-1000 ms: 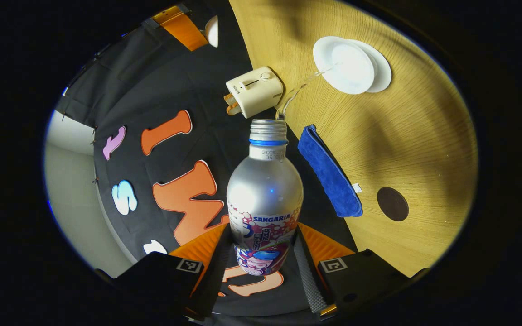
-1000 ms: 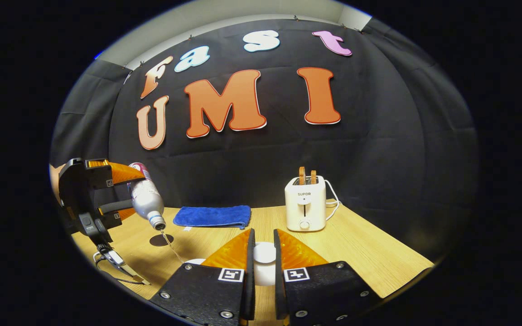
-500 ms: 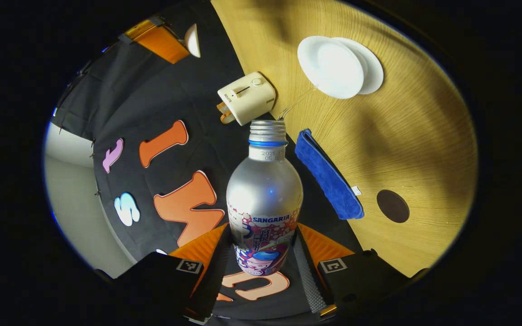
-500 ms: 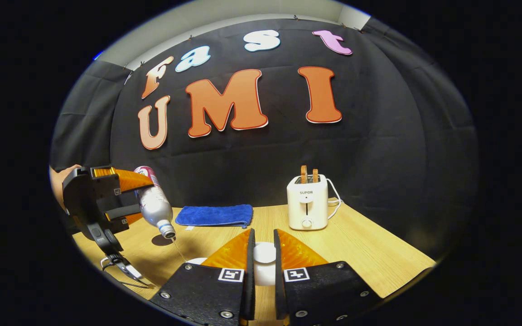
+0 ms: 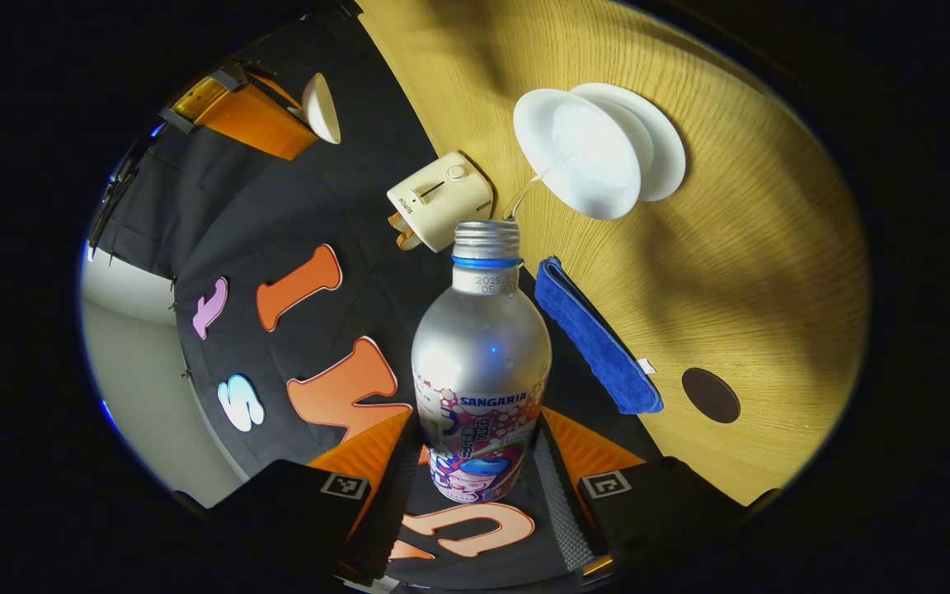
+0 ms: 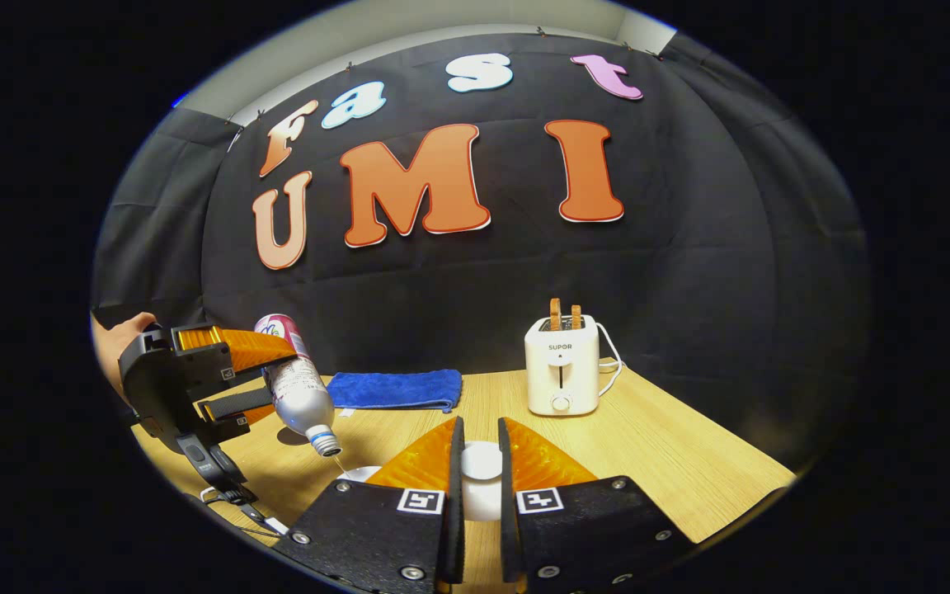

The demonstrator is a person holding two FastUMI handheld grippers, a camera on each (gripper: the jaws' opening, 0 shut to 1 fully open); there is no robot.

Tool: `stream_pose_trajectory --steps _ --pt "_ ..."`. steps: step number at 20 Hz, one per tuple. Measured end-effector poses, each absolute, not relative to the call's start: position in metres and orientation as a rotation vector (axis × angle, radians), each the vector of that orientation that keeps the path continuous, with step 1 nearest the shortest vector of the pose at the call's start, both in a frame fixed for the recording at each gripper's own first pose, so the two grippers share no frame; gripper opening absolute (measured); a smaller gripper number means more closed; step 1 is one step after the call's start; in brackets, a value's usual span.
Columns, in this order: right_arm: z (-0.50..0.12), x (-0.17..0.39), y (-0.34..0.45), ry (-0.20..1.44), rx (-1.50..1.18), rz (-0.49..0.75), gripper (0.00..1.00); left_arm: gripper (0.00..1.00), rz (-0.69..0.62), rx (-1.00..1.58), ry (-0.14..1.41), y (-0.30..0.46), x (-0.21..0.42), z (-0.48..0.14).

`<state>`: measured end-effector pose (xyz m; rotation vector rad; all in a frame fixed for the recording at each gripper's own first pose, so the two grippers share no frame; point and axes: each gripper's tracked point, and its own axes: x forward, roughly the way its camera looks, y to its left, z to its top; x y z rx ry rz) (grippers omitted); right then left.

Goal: Open the teacup lid with one hand, grasp the water bottle and pour water into the teacup with the other hand; after pouring, place the water bottle on the coaster and then close the teacup lid.

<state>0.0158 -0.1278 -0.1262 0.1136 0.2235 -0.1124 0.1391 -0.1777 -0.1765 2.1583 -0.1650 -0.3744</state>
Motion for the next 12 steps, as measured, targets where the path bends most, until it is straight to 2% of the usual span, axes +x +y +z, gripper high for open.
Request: stream_pose_trajectory --steps 6,12 --pt "-0.130 0.023 -0.113 0.235 0.114 -0.079 0.18 0.79 -0.305 2.084 -0.256 -0.181 0.133 -0.158" --pt "-0.128 0.029 -0.095 0.235 0.108 -0.042 0.18 0.79 -0.230 1.947 -0.248 -0.162 0.138 -0.142"
